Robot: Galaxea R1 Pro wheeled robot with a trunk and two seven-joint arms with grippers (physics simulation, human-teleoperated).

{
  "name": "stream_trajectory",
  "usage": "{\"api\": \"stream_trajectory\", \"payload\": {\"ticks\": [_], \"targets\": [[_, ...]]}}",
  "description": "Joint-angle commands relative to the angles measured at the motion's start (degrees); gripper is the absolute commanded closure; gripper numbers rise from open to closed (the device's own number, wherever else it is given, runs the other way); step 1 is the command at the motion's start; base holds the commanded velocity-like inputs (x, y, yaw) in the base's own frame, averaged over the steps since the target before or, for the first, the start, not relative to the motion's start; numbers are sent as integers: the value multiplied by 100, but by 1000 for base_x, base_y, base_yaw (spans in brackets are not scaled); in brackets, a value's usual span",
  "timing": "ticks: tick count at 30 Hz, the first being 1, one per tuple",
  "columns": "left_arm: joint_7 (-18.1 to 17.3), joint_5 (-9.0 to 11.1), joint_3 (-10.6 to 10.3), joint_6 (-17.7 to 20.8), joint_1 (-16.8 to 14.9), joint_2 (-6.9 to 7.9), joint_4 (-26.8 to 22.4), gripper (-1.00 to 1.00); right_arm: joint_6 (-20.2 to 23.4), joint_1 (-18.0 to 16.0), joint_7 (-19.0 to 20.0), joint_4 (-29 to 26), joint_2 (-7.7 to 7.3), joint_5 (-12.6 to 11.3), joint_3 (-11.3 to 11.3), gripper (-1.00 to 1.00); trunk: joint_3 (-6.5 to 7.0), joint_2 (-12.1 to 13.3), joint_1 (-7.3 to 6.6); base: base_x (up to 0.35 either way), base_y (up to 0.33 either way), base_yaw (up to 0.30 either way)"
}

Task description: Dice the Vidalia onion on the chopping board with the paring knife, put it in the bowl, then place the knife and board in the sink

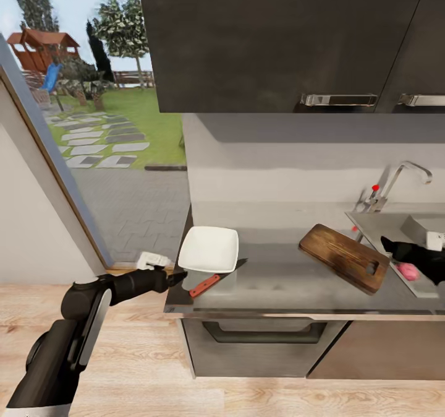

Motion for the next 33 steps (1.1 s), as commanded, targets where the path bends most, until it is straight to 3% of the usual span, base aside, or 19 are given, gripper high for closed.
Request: {"api": "stream_trajectory", "payload": {"ticks": [1, 2, 3, 7, 10, 13, 17, 21, 23, 26, 27, 28, 33], "targets": [[-20, 6, 6, 44, -14, -15, -4, -100, 143, -75, -33, -5, -1, -128, 5, -100, -12, -12, 3, 0, 0, 0], [-19, 6, 6, 104, -245, -102, -4, -100, 668, -447, -59, 13, 9, -432, 25, -100, -12, -12, 3, 0, 0, 0], [-19, 6, 6, 203, -390, -145, -4, -100, 747, -540, -62, 16, 29, -482, 36, -100, -12, -12, 3, 0, 0, 0], [-10, 6, 6, 598, -789, -381, -4, -100, 869, -715, -166, 44, 230, -542, 132, -100, -12, -12, 3, 0, 0, 0], [21, -10, 3, 703, -1365, -839, 37, -100, 894, -769, -518, 79, 601, -565, 292, -100, -12, -12, 3, 0, 0, 0], [137, -23, -1, 740, -1755, -1032, 143, -100, 897, -778, -693, 82, 800, -571, 479, -100, -12, -12, 3, 0, 0, 0], [586, -24, -2, 754, -1984, -1105, 644, -100, 892, -781, -756, 73, 872, -581, 591, -100, -12, -12, 3, 0, 0, 0], [1337, -23, -2, 733, -2136, -1133, 1485, -100, 883, -783, -766, 47, 898, -587, 720, -100, -12, -12, 3, 0, 0, 0], [1592, -22, -2, 730, -2175, -1138, 1607, -100, 879, -783, -764, -3, 903, -588, 752, -100, -12, -12, 3, 0, 0, 0], [1818, -20, -147, 768, -2207, -1206, 1398, -100, 875, -783, -763, -56, 912, -589, 849, -100, -12, -12, 3, 0, 0, 0], [1850, -20, -392, 796, -2207, -1218, 1173, -100, 875, -783, -763, -64, 915, -589, 975, -100, -12, -12, 3, 0, 0, 0], [1858, -20, -486, 810, -2207, -1219, 1065, -100, 873, -783, -763, -66, 915, -589, 1018, -100, -12, -12, 3, 0, 0, 0], [1862, -14, -674, 837, -2206, -1227, 874, -100, 861, -783, -769, -70, 916, -590, 1091, -100, -12, -12, 3, 0, 4, -14]]}}
